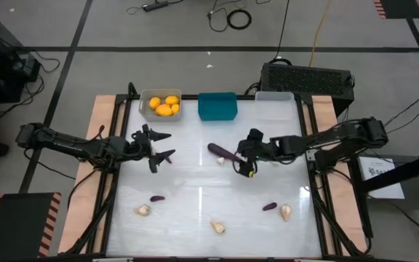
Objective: Sort produce into baskets
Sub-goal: Put the middle top eggplant into the blue bin, then put the bottom right eggplant into the blue bin
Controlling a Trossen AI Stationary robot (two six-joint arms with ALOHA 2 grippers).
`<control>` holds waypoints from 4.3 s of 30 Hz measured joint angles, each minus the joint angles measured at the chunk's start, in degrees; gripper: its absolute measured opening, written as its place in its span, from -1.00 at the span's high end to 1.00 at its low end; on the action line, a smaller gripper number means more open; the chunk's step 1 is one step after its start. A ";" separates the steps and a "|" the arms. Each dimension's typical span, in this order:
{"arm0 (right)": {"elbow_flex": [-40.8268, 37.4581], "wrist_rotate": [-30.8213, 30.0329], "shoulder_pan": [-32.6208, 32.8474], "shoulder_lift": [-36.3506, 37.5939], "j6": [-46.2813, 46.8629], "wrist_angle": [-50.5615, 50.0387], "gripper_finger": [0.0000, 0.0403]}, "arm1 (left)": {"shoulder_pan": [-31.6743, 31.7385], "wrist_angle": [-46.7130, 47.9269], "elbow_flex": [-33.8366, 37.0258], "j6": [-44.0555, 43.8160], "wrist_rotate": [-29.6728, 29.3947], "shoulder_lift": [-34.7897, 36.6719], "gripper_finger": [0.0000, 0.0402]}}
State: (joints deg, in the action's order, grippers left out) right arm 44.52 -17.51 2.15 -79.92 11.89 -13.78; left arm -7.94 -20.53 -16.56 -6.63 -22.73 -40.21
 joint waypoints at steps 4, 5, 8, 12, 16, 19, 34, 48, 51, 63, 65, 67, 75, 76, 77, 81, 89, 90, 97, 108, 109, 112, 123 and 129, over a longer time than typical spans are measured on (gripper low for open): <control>-0.21 5.23 -2.35 -4.39 2.24 2.81 -0.55 | 0.00 -0.10 0.00 0.48 -0.25 -0.20 -0.63; -0.19 6.94 -2.72 -5.64 2.74 4.12 -0.55 | 0.00 -0.12 0.00 0.98 -0.25 -0.20 -0.63; -0.19 8.80 -3.45 -9.59 3.65 6.07 -0.55 | 0.00 -0.10 0.00 1.05 -0.27 -0.20 -0.63; -0.19 8.60 -4.59 -14.27 3.95 7.95 -0.56 | 0.00 -0.07 0.00 1.05 -0.25 -0.20 -0.63; -0.11 8.69 -5.39 -18.00 4.61 9.60 -0.54 | 0.00 -0.01 0.00 1.09 -0.27 -0.20 -0.63; 0.08 8.95 -5.80 -19.41 4.71 9.62 -0.42 | 0.00 0.01 0.00 1.52 -0.26 -0.20 -0.63; -0.34 8.20 -8.66 -12.86 3.34 8.10 0.79 | 0.04 0.06 0.00 1.55 -0.27 -0.19 -0.63; 11.47 1.52 -16.09 -6.83 -20.77 0.57 0.68 | 0.04 0.06 0.00 2.72 -0.27 -0.17 -0.63; 17.52 -0.39 -18.43 -9.47 -27.16 -5.26 0.71 | 0.04 0.03 0.00 2.87 -0.27 -0.17 -0.63; 36.87 -0.67 -25.88 -25.30 -32.73 -18.86 0.59 | 0.04 0.04 0.00 3.06 -0.27 -0.17 -0.63; 38.84 -0.59 -26.20 -27.65 -32.69 -21.26 0.57 | 0.04 0.19 0.00 4.11 -0.27 -0.17 -0.63; 40.32 -0.64 -26.23 -29.50 -32.73 -23.14 0.55 | 0.06 0.21 0.00 4.46 -0.27 -0.17 -0.63; 43.38 -5.03 -26.97 -32.30 -33.99 -25.80 0.41 | 0.09 0.30 0.00 5.64 -0.26 -0.17 -0.63; 43.74 -5.01 -27.16 -32.30 -33.28 -26.22 0.38 | 0.07 0.32 0.00 5.64 -0.25 -0.17 -0.63; 44.25 -5.03 -27.27 -32.30 -32.55 -26.87 0.35 | 0.07 0.34 0.00 5.64 -0.27 -0.17 -0.63; 47.29 -5.05 -27.68 -32.30 -30.08 -31.11 0.23 | 0.09 0.45 0.00 5.72 -0.25 -0.17 -0.63; 58.36 -4.90 -26.02 -32.30 -23.95 -46.89 0.00 | 0.07 0.47 0.00 5.68 -0.25 -0.17 -0.63; 59.89 -4.79 -25.56 -32.30 -21.99 -49.28 -0.02 | 0.07 0.47 0.00 5.68 -0.25 -0.17 -0.63; 65.86 4.48 -21.70 -31.78 -8.55 -67.19 0.00 | 0.07 0.47 0.00 5.47 -0.25 -0.17 -0.63; 47.53 8.94 -5.91 -20.42 5.89 -72.11 0.08 | -0.01 2.80 0.00 0.90 1.41 -0.17 -0.63; 44.62 8.94 -4.08 -18.77 7.72 -71.14 0.08 | 0.00 3.09 0.00 0.66 1.43 -0.17 -0.63; 36.30 9.14 1.49 -14.44 14.81 -67.45 0.08 | 0.00 3.75 0.00 -0.58 1.42 -0.20 -0.63; 17.60 26.95 20.26 -7.99 29.06 -48.07 0.08 | 0.00 2.83 0.00 -2.12 1.37 -0.17 -0.63; 15.20 26.16 27.84 -8.02 25.91 -39.20 0.08 | 0.00 2.90 0.00 -3.58 1.30 -0.17 -0.63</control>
State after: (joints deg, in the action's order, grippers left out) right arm 59.73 8.64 29.99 -87.94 37.80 -52.99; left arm -7.94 -17.63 -16.56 -10.21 -21.43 -40.38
